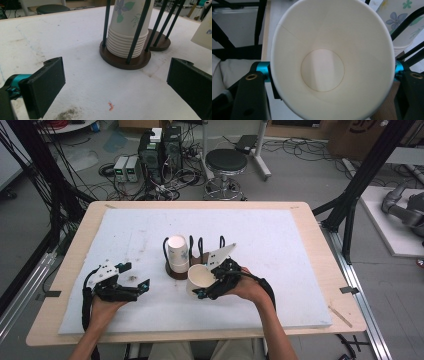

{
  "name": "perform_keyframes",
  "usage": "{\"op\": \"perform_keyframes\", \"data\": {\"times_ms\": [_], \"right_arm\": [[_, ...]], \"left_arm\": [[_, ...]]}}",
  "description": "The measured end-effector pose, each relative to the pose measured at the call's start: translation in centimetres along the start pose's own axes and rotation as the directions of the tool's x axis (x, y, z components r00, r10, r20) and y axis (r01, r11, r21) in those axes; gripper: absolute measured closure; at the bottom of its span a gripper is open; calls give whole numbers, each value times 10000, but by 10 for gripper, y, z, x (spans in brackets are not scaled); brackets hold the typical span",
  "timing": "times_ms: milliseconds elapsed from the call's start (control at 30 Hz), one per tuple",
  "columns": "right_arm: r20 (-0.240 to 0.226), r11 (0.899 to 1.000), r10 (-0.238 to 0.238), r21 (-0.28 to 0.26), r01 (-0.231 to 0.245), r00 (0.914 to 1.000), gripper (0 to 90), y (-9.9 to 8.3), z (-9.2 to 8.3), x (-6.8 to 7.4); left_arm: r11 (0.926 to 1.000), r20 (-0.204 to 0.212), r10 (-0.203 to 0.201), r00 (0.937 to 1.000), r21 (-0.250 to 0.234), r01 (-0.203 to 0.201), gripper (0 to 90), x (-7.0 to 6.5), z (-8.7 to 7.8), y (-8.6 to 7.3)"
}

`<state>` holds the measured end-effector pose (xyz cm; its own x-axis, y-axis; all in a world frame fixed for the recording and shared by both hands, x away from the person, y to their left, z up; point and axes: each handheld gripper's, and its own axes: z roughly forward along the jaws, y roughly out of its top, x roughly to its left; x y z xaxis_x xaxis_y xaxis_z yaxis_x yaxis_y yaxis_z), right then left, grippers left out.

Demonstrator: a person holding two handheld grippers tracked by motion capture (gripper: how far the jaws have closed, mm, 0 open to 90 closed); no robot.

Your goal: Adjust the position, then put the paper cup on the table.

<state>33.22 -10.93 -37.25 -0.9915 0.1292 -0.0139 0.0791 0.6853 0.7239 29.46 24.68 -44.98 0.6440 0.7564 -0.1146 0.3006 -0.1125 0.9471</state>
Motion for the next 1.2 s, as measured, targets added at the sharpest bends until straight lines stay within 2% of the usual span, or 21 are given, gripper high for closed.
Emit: {"op": "perform_keyframes", "data": {"times_ms": [200, 333, 367, 467, 600, 1200], "right_arm": [[125, 9986, -31, 521, 24, 9999, 300, 0, 5, -1], [111, 9981, -14, 609, 7, 9999, 300, 0, 7, -1], [104, 9978, -60, 657, 53, 9999, 300, 0, 8, -1], [36, 9973, -98, 732, 96, 9999, 300, 0, 9, -1], [28, 9974, -97, 719, 95, 9999, 300, 0, 9, 0], [72, 9972, -82, 750, 77, 9999, 300, 0, 9, 0]], "left_arm": [[10000, -139, 1, 9999, -39, -2, 17, 2, -2, -5], [9999, -177, -137, 9998, -31, 136, 17, 5, -3, -8], [9994, -161, -304, 9994, -155, 302, 17, 6, -4, -9], [9994, -195, -301, 9994, -186, 297, 17, 6, -4, -9], [9997, -221, -178, 9996, -173, 175, 17, 5, -4, -9], [9996, -253, -249, 9994, -133, 246, 17, 6, -4, -9]]}}
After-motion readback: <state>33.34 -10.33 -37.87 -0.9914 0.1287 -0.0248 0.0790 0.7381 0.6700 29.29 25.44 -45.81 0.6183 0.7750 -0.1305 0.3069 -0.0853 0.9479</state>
